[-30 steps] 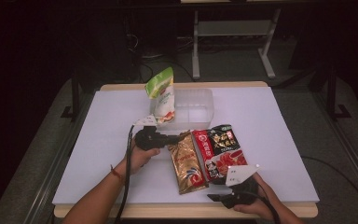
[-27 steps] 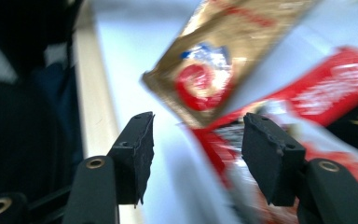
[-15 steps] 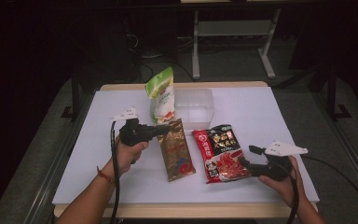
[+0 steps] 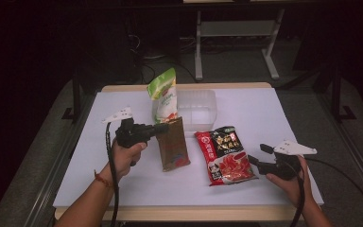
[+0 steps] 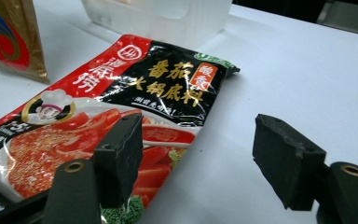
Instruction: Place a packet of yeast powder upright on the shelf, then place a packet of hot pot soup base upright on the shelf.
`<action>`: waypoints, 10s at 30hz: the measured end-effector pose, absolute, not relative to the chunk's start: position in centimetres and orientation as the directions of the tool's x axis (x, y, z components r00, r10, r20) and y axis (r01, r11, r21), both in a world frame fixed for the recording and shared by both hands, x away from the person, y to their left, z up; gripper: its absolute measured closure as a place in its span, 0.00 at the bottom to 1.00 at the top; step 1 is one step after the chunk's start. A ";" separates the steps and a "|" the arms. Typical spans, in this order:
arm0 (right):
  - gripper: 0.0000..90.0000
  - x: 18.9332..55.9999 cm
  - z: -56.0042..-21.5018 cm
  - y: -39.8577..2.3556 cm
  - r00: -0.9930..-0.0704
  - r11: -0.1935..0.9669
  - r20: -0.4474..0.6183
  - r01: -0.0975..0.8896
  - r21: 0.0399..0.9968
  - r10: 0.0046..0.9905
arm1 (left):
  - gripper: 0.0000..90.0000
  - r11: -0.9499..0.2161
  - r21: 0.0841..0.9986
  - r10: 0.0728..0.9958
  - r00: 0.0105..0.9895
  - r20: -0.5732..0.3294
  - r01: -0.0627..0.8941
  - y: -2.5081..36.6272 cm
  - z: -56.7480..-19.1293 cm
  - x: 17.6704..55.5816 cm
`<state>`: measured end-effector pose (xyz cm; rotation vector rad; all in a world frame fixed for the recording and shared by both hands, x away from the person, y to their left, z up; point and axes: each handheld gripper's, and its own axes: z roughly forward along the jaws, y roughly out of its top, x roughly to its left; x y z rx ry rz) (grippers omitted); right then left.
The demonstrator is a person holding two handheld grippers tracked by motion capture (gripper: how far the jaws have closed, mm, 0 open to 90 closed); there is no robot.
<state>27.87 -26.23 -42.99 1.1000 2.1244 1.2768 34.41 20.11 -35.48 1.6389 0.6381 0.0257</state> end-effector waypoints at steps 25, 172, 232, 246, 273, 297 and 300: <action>0.36 28.0 -43.4 -26.5 -0.591 0.263 0.044 0.422 0.868 0.805 | 0.98 0.093 0.936 0.511 0.791 -0.336 0.338 17.9 -31.7 36.1; 0.36 27.3 -44.2 -25.4 -0.650 0.346 0.023 0.435 0.831 0.760 | 0.81 -0.074 0.967 0.753 0.650 -0.106 0.243 12.1 -35.7 43.7; 0.28 31.4 -45.1 -21.9 -0.678 0.369 0.286 0.650 0.664 0.677 | 0.31 -0.528 0.802 0.414 0.909 -0.044 0.279 14.8 -44.5 34.2; 0.64 30.7 -45.4 -22.9 -0.667 0.318 0.291 0.634 0.705 0.685 | 0.29 -0.486 0.785 0.425 0.889 -0.172 0.384 12.6 -44.6 35.9; 0.80 29.7 -45.6 -23.3 -0.717 0.315 0.234 0.543 0.779 0.657 | 0.27 -0.392 0.730 0.412 0.816 -0.404 0.560 8.5 -46.1 39.8; 0.93 28.3 -43.6 -23.7 -0.756 0.305 0.140 0.417 0.856 0.640 | 0.77 -0.207 0.907 0.298 0.907 -0.298 0.366 10.4 -40.6 36.5; 0.94 28.2 -43.4 -23.6 -0.758 0.301 0.132 0.404 0.864 0.638 | 0.78 -0.202 0.918 0.302 0.913 -0.274 0.342 10.4 -40.1 36.1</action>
